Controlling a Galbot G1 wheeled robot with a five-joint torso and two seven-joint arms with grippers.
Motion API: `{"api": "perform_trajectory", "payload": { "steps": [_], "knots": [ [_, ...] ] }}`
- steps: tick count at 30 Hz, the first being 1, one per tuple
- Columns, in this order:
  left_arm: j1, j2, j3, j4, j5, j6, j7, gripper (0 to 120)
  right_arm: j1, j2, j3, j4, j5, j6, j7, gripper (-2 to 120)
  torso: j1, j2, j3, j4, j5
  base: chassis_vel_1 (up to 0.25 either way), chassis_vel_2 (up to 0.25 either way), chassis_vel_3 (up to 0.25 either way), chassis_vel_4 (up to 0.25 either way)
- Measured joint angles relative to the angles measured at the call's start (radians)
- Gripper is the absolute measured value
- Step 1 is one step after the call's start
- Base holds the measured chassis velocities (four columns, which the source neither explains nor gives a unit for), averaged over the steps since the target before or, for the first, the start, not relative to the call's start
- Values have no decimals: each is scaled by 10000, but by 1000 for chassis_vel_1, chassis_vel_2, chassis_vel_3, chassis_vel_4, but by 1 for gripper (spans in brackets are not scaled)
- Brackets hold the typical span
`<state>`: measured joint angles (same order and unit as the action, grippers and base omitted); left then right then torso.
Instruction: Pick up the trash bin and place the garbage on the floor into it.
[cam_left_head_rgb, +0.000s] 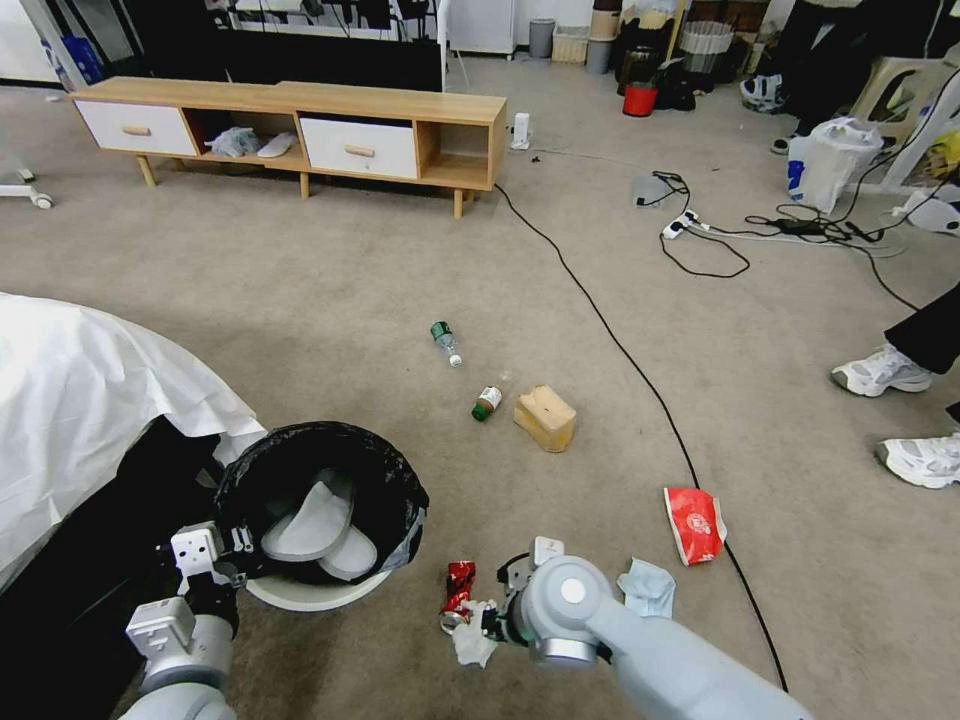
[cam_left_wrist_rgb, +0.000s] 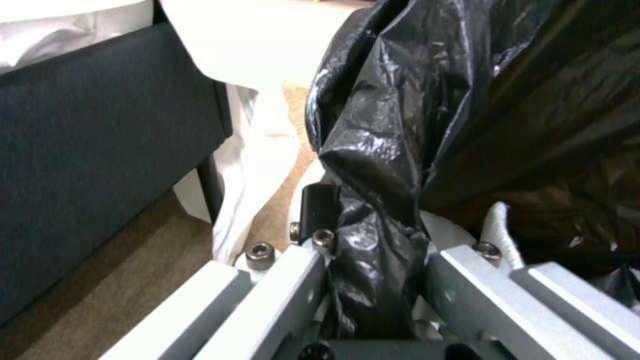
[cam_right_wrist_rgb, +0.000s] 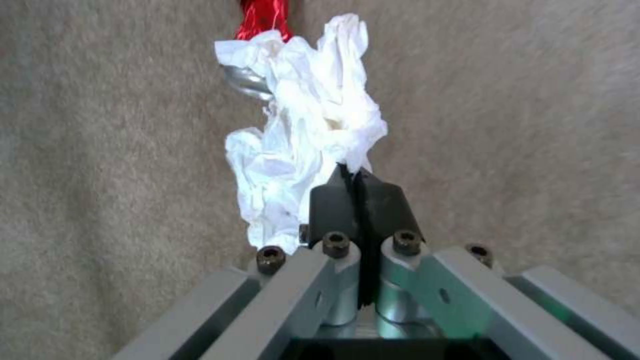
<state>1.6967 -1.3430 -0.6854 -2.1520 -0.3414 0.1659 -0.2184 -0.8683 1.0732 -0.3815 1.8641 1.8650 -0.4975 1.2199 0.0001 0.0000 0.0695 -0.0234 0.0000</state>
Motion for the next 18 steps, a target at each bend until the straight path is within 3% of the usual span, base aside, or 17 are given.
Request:
{"api": "perform_trajectory", "payload": {
  "steps": [18],
  "knots": [
    [-485, 673, 520, 87, -537, 315, -227, 1, -351, -1971, 1388, 2800, -265, 30, -423, 0, 0, 0, 0, 0, 1, 0, 0, 0, 0]
  ]
}}
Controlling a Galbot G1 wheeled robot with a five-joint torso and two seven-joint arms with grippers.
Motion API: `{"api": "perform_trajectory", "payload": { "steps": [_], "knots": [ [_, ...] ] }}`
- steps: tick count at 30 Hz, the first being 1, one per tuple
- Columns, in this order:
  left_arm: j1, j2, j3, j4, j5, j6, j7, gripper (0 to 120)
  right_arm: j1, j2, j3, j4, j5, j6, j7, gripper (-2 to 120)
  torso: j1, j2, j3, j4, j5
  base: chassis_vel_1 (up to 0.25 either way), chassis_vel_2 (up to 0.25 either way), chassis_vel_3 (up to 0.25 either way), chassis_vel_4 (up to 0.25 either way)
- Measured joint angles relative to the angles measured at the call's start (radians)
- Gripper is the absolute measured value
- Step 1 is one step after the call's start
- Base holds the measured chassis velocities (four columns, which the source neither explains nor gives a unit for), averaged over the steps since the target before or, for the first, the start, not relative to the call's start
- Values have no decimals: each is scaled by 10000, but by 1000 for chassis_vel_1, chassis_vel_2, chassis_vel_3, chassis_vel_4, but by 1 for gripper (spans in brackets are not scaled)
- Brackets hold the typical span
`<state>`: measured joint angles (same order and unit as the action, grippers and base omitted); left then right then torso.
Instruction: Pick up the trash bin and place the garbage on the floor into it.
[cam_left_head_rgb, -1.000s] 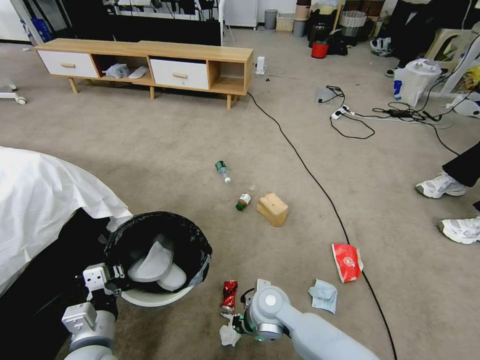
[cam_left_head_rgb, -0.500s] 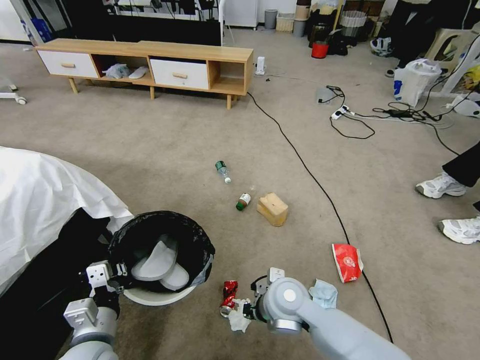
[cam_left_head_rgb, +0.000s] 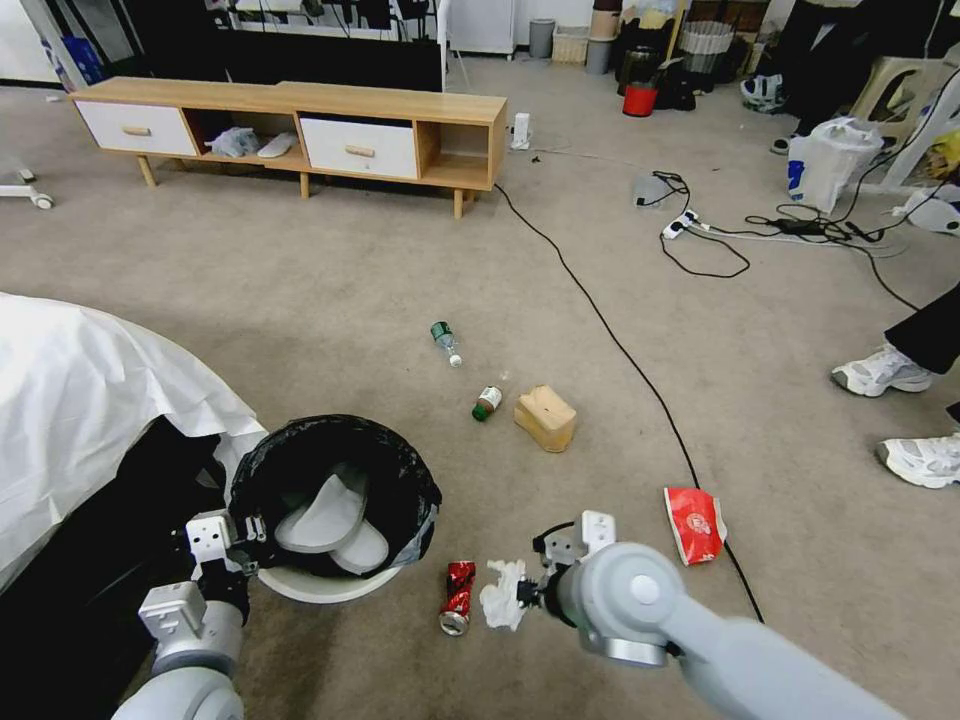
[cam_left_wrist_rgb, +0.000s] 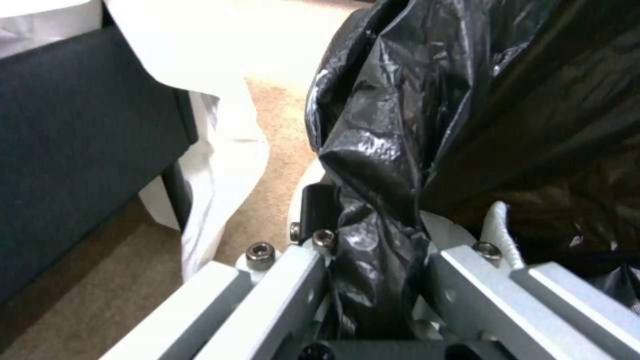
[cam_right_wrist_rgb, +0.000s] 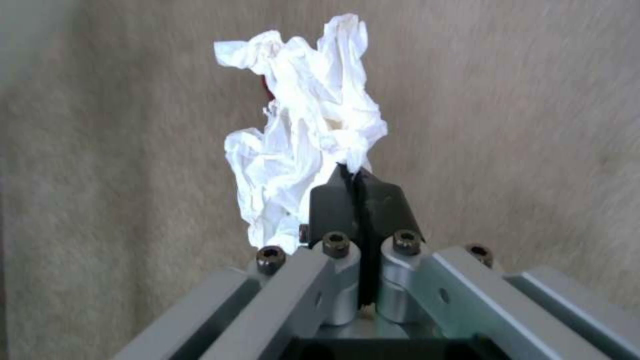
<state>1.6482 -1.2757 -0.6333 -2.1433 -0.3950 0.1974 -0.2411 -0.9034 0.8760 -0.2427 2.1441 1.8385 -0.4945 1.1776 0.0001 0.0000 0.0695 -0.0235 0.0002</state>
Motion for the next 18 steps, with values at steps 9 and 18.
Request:
{"api": "perform_trajectory", "payload": {
  "steps": [9, 18],
  "knots": [
    [-475, 466, 354, 228, -491, 241, -247, 1, -677, -874, 1417, 896, -398, 52, -643, 0, 0, 0, 0, 0, 0, 0, 0, 0, 0],
    [-906, 940, 651, 500, -729, 406, -389, 1, -1994, -2372, 3493, 2028, -621, -45, -1418, 0, 0, 0, 0, 0, 0, 0, 0, 0, 0]
  ]
}}
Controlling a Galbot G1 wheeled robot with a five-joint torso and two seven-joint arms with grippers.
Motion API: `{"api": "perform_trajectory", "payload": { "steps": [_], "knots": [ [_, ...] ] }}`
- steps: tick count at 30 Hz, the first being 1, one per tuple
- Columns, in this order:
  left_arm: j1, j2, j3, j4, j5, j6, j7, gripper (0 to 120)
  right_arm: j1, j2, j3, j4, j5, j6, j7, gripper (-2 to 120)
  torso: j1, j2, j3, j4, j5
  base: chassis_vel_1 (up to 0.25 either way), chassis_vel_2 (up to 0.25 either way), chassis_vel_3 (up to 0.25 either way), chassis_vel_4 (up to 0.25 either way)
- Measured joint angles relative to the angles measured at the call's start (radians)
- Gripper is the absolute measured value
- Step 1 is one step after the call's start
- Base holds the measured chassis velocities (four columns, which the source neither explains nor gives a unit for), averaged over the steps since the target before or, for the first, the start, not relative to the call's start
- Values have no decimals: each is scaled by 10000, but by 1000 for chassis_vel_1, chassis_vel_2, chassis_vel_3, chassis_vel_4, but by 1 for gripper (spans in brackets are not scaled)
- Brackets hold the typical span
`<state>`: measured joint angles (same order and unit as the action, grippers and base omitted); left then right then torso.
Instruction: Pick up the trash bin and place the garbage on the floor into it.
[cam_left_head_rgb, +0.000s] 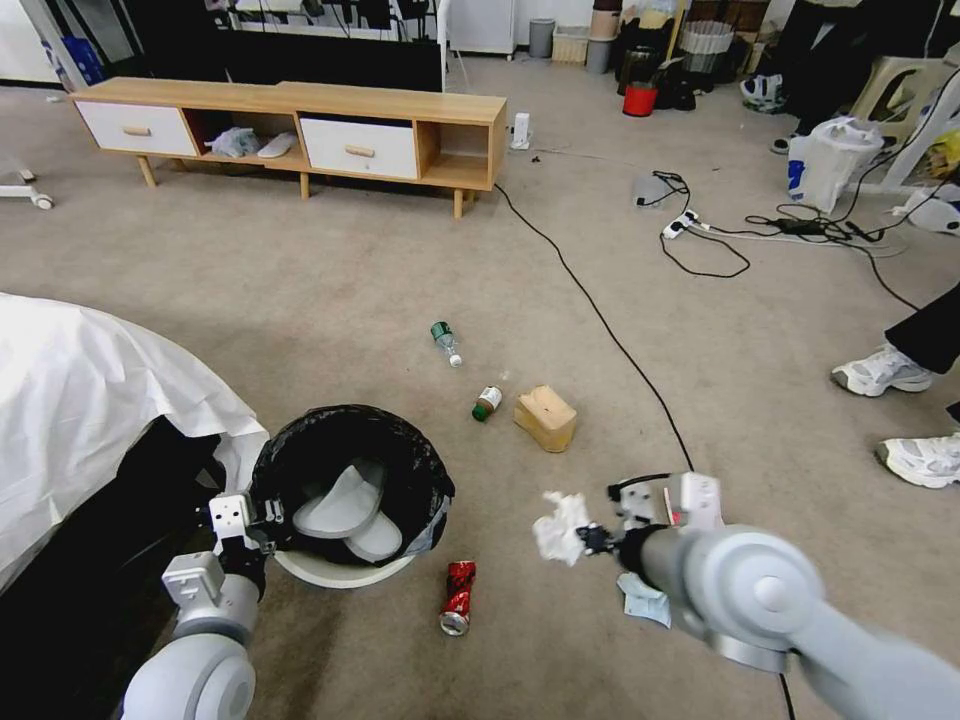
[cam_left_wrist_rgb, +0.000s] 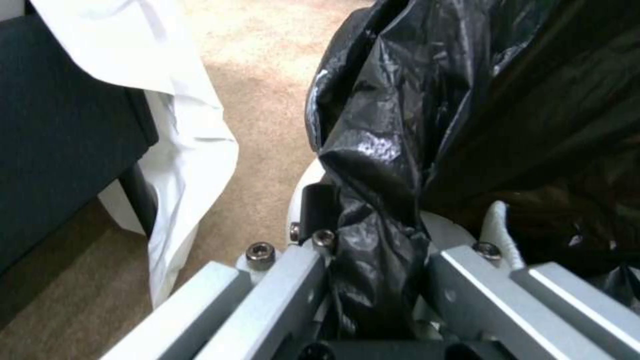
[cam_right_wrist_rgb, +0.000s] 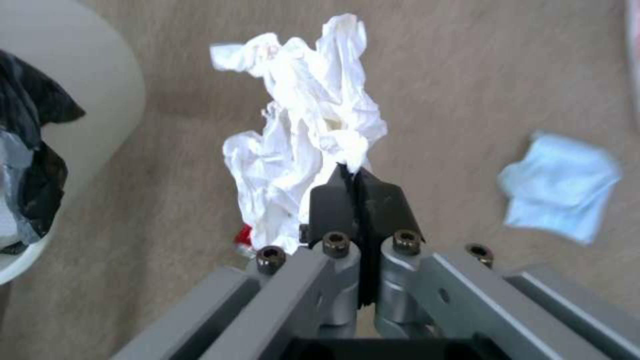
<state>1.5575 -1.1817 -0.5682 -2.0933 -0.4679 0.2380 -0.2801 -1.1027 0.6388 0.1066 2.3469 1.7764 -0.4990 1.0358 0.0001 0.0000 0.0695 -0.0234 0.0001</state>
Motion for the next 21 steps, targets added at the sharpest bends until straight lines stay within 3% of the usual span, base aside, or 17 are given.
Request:
{"api": "perform_trajectory", "payload": {
  "steps": [4, 12, 21],
  "knots": [
    [-136, 178, 111, 74, -169, 62, -19, 1, -785, -579, 884, 330, -237, -55, -458, 0, 0, 0, 0, 0, 1, 0, 0, 0, 0],
    [-669, 671, 412, 329, -541, 197, -60, 1, -2926, -1940, 4009, 929, -275, -333, -1479, 0, 0, 0, 0, -1, -1, 0, 0, 0, 0],
    [-978, 883, 684, 485, -626, 270, 32, 1, -2940, -2317, 4898, 997, -278, -317, -2107, 0, -1, 0, 0, 1, -1, 0, 0, 0, 0]
  ]
}}
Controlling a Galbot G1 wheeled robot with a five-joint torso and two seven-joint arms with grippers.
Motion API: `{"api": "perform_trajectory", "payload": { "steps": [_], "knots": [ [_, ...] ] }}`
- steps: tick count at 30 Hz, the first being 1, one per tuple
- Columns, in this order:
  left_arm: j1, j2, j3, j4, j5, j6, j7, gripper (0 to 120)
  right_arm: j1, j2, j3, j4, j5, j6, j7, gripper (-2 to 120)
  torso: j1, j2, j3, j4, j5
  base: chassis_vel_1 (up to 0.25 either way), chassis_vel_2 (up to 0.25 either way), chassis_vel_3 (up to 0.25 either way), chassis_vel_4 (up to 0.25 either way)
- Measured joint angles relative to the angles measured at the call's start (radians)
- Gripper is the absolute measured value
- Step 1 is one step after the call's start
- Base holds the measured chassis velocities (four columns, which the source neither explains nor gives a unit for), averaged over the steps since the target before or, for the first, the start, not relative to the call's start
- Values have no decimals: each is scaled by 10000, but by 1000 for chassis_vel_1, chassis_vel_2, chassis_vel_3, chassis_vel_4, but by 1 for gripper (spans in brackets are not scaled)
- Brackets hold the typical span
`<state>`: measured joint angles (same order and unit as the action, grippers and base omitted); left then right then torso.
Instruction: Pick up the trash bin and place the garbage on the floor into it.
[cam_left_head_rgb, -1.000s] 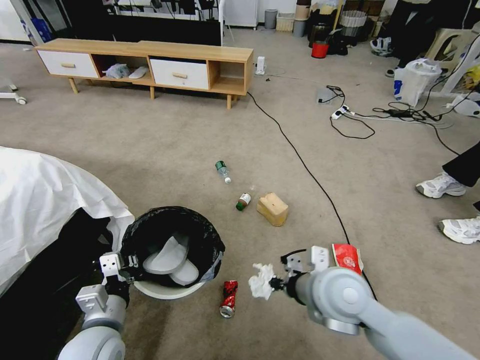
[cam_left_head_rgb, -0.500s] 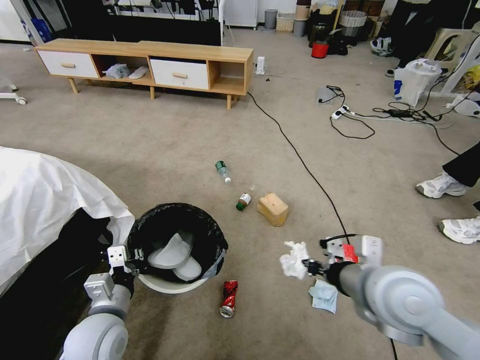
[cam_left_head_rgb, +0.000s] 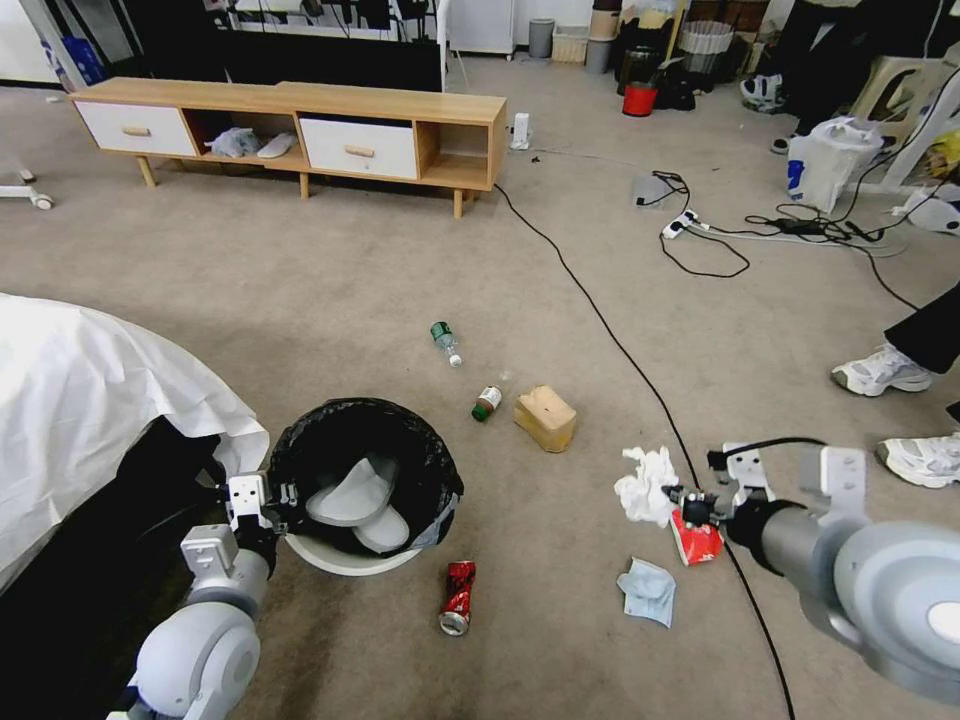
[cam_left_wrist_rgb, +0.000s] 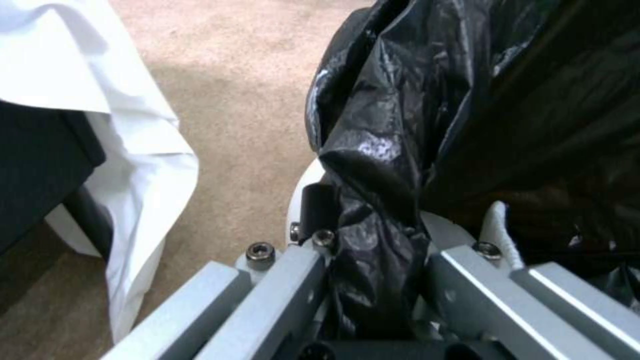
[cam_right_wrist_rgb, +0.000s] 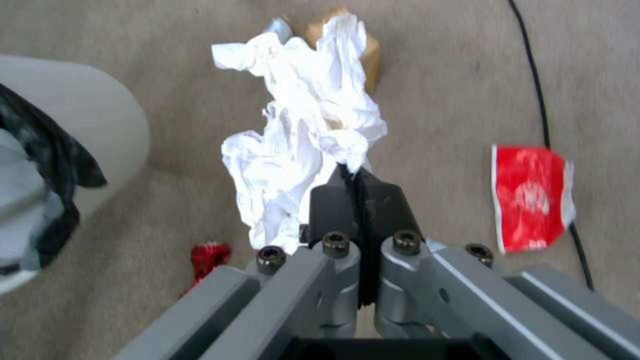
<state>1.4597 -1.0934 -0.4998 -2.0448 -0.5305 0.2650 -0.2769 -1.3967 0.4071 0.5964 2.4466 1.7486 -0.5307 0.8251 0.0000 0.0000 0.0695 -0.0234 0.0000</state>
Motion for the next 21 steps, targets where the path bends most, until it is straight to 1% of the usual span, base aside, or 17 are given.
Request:
{"api": "perform_trajectory", "payload": {
  "steps": [2, 3, 5, 9, 11, 12, 14, 15, 16, 18, 19, 21],
  "knots": [
    [-42, 86, 38, 16, -6, 10, 80, 1, -35, -102, 233, -4, -145, 42, -339, 0, 1, 0, 0, 0, 0, 0, 0, 0, 0],
    [-42, 86, 38, 16, -6, 10, 80, 1, -35, -102, 233, -4, -145, 42, -339, 0, 1, 0, 0, 0, 0, 0, 0, 0, 0],
    [-65, 235, 59, 33, -14, 12, 223, 1, -91, -221, 491, -3, -440, 157, -872, 0, 0, 0, 0, 0, 0, 0, 0, 0, 0],
    [-93, 328, 88, 56, -23, 12, 311, 1, -83, -239, 619, 16, -708, 299, -1265, 0, 1, 0, 0, 0, 0, 0, 0, 0, 0],
    [-166, 403, 195, 89, -25, 12, 458, 1, -69, -264, 718, 37, -1300, 565, -1922, 0, 0, 0, 0, 0, -1, 0, 0, 0, 0],
    [-166, 403, 195, 89, -25, 12, 458, 1, -69, -264, 718, 37, -1300, 565, -1922, 0, 0, 0, 0, 0, -1, 0, 0, 0, 0],
    [-250, 445, 312, 91, -36, 13, 555, 1, -66, -269, 775, 62, -1571, 764, -2358, 0, 0, 0, 0, 0, 0, 0, 0, 0, 0],
    [-366, 480, 436, 96, -39, 12, 641, 1, -62, -270, 798, 93, -1790, 932, -2742, 0, 0, 0, 0, -1, -1, 0, 0, 0, 0],
    [-366, 480, 436, 96, -39, 12, 641, 1, -62, -270, 798, 93, -1790, 932, -2742, 0, 0, 0, 0, -1, -1, 0, 0, 0, 0],
    [-536, 516, 611, 123, -39, 12, 747, 1, -59, -297, 795, 93, -2183, 1172, -3306, 0, 0, 0, 0, -1, 0, 0, 0, 0, 0],
    [-536, 516, 611, 123, -39, 12, 747, 1, -59, -297, 795, 93, -2183, 1172, -3306, 0, 0, 0, 0, -1, 0, 0, 0, 0, 0],
    [-748, 544, 840, 141, -39, 18, 826, 1, 24, -331, 761, 140, -2412, 1366, -3852, 0, 1, 0, 0, -1, 0, 0, 0, 0, 0]
  ]
}}
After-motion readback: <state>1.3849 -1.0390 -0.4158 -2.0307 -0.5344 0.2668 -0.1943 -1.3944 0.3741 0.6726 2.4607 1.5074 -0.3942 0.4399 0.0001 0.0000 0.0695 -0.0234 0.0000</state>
